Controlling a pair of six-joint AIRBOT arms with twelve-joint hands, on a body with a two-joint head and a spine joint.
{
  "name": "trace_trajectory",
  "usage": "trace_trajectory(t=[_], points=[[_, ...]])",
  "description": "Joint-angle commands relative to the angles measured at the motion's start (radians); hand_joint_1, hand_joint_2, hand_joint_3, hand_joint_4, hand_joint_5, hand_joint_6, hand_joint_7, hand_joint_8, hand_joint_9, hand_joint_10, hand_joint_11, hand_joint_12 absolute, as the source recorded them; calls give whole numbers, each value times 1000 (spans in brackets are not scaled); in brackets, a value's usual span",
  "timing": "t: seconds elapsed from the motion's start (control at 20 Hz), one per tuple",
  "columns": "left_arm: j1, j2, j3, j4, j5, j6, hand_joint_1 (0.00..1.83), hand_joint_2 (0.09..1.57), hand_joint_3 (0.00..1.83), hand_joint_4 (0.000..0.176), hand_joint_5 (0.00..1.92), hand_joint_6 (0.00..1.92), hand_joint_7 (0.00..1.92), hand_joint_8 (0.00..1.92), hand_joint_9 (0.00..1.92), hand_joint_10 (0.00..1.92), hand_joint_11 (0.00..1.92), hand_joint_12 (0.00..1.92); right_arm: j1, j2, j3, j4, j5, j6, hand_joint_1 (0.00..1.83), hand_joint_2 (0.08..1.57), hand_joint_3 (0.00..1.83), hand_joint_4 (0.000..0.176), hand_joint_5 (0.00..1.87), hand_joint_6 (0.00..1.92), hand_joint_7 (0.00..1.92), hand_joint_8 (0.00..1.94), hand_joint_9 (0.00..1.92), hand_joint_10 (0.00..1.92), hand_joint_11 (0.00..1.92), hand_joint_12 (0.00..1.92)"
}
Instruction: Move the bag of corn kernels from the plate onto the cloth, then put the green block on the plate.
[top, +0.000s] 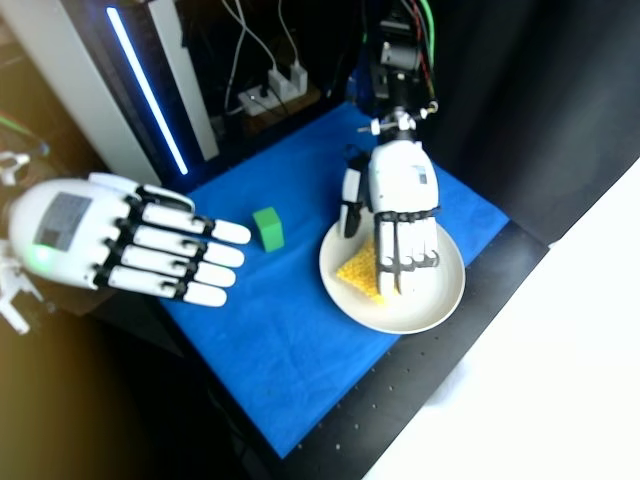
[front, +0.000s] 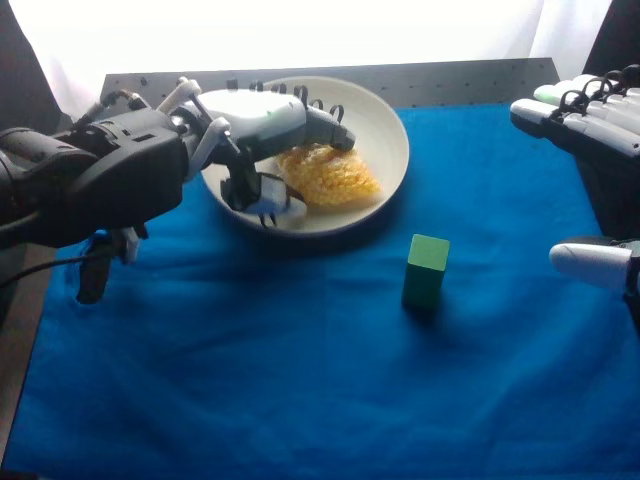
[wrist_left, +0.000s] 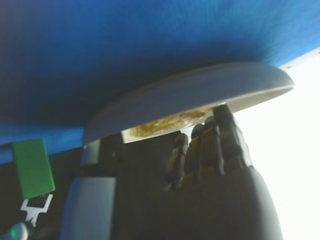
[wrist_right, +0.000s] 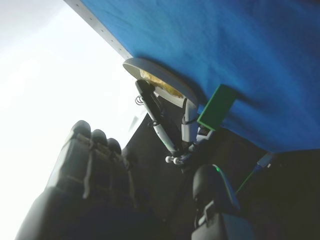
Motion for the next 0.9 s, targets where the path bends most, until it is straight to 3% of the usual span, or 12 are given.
trace_trajectory(t=[0.0,0.05,0.1,0.2,0.3,0.35,0.4,0.55,0.65,0.7,0.75,0.85], points=[[-9,1,2,0,-74,2,1579,1223,0,0,584,245,454,336,591,1574,484,1719,3,-3,3,11,124,7,351,1273,13,26,0,0,0,0,0,0,0,0],[-8,4,0,-2,-80,2,1356,1322,5,0,502,1359,302,838,521,1676,508,1859,2,-3,3,11,124,7,333,1275,12,26,0,0,0,0,0,0,0,0],[-8,12,-8,-5,-96,2,1088,1354,2,0,526,1575,202,1049,399,1731,486,1909,1,-3,3,12,124,8,336,1279,13,24,0,0,0,0,0,0,0,0],[-9,35,-32,-7,-143,2,1576,1263,0,0,343,1072,148,1123,528,1715,438,1911,-1,-4,3,13,124,10,355,1285,13,32,0,0,0,0,0,0,0,0],[-21,75,-72,-8,-214,3,1306,1383,5,0,457,1582,303,1787,442,1796,453,1839,-3,-4,3,14,124,11,373,1280,8,42,0,0,0,0,0,0,0,0],[-25,96,-93,-7,-250,3,1541,1292,0,0,288,1227,133,1459,511,1734,474,1829,-3,-4,3,14,124,11,368,1279,6,47,0,0,0,0,0,0,0,0],[-28,128,-128,2,-298,3,1449,1344,0,0,276,1107,386,1744,462,1783,482,1872,-3,-4,3,14,125,12,362,1275,4,48,0,0,0,0,0,0,0,0],[-24,202,-215,74,-417,-37,1589,1324,0,0,77,1148,34,1470,432,1846,475,1921,-6,-4,2,18,125,13,231,1285,8,52,0,0,0,0,0,0,0,0],[19,254,-277,140,-513,-111,1415,1391,0,44,63,1095,296,1768,491,1918,364,1921,-8,-4,2,20,125,16,277,1287,7,61,0,0,0,0,0,0,0,0],[56,284,-317,167,-568,-138,1414,1386,0,33,132,974,390,1841,420,1866,373,1921,-9,-4,1,22,126,17,263,1287,6,66,0,0,0,0,0,0,0,0],[86,308,-351,185,-601,-152,1277,1385,3,0,462,1591,402,1847,458,1780,511,1921,-10,-4,-1,24,127,17,259,1294,8,61,0,0,0,0,0,0,0,0],[147,342,-401,236,-632,-188,1059,1423,4,0,493,1655,386,1889,391,1830,469,1921,-13,-4,-3,29,129,17,292,1300,9,42,0,0,0,0,0,0,0,0]])
